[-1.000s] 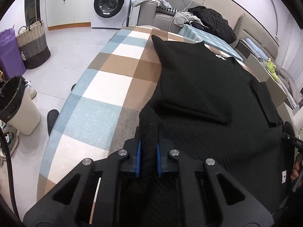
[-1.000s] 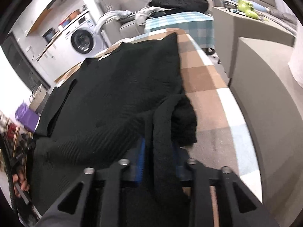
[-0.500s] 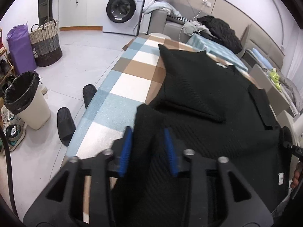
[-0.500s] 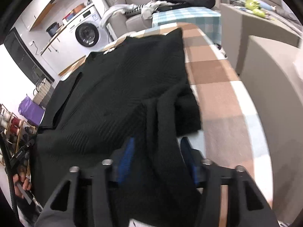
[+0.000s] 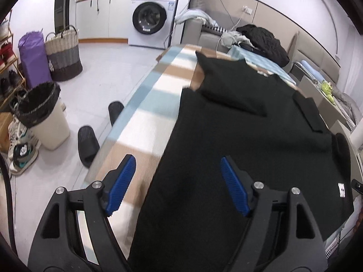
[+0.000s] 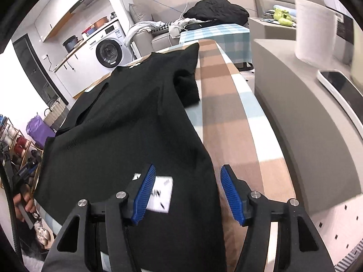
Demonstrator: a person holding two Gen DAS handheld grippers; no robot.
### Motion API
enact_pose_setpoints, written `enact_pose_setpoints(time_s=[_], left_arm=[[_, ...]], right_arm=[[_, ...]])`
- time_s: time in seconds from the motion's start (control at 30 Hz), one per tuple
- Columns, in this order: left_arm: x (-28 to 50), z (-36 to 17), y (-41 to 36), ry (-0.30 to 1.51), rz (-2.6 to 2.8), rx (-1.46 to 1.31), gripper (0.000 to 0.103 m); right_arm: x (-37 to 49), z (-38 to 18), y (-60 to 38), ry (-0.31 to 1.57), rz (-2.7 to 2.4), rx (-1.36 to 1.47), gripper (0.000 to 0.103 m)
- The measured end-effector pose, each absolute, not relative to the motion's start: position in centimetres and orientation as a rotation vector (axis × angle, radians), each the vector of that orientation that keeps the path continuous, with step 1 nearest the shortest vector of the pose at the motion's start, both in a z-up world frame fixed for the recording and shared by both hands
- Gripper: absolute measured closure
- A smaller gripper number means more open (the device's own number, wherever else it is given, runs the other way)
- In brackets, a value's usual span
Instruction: Fold small clothes
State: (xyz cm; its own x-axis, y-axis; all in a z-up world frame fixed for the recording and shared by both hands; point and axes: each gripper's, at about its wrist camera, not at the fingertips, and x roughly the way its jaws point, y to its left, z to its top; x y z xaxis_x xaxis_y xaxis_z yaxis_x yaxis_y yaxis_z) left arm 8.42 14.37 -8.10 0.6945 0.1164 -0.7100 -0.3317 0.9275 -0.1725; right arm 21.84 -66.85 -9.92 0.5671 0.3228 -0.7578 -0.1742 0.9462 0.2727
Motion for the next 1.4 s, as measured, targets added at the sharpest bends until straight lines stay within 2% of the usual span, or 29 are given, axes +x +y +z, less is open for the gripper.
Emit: enact_pose_setpoints(time_s=[0.37,0.43,0.47,0.5,0.53,0.57,0.6,0.63,0.73,0.9,0.97,1.0,1.03,1.23,1.3,1.4], left_arm=[[7.0,-9.7,14.6,0.811,0.29,-0.309,0.03],[7.1,-9.8,14.3,0.809,0.272,-0.296,0.04],[7.2,-9.8,14.1,0.809,0.28,-0.278,0.05],[7.5,-9.9,13.9,0.814,0.285,-0.264,0.065],[7.7,-9.8,13.8,0.818,0.296,-0.243,0.073],[7.9,-9.8,13.8,0.821,0.295,-0.242,0.089],[7.9,-9.8,14.0,0.817,0.285,-0.265,0.096],[8.0,-9.6,14.2,0.81,0.28,-0.283,0.098],[7.8,-8.9,14.2,0.768,0.282,-0.287,0.1],[7.5,-7.6,14.1,0.719,0.271,-0.282,0.1],[7.3,-7.3,14.0,0.71,0.271,-0.284,0.1],[7.1,-7.1,14.1,0.7,0.268,-0.29,0.1],[6.9,-6.9,14.1,0.69,0.264,-0.295,0.1],[4.6,-4.8,13.7,0.578,0.242,-0.301,0.1],[3.9,-4.0,13.6,0.536,0.24,-0.31,0.1],[3.3,-3.1,13.7,0.492,0.26,-0.319,0.1]], right_arm=[[20.2,-10.2,-68.1,0.917,0.276,0.206,0.042],[20.0,-10.3,-67.9,0.915,0.278,0.202,0.042],[20.1,-10.3,-67.8,0.912,0.279,0.197,0.042],[20.1,-10.4,-67.7,0.908,0.279,0.191,0.042],[20.3,-10.5,-67.5,0.905,0.273,0.185,0.042],[20.4,-10.6,-67.3,0.907,0.266,0.178,0.042],[20.6,-10.7,-67.0,0.906,0.269,0.172,0.042],[20.8,-10.8,-66.7,0.901,0.274,0.164,0.042],[21.7,-11.0,-65.6,0.888,0.287,0.12,0.045],[23.7,-10.8,-64.4,0.878,0.295,0.059,0.045],[24.2,-10.9,-64.1,0.886,0.293,0.044,0.062],[24.5,-11.1,-63.9,0.898,0.293,0.03,0.086],[24.5,-11.1,-63.7,0.898,0.288,0.014,0.097],[21.2,-8.0,-66.0,0.693,0.407,0.155,0.099],[19.6,-6.5,-68.0,0.566,0.469,0.268,0.099],[19.4,-5.5,-69.1,0.515,0.456,0.329,0.099]])
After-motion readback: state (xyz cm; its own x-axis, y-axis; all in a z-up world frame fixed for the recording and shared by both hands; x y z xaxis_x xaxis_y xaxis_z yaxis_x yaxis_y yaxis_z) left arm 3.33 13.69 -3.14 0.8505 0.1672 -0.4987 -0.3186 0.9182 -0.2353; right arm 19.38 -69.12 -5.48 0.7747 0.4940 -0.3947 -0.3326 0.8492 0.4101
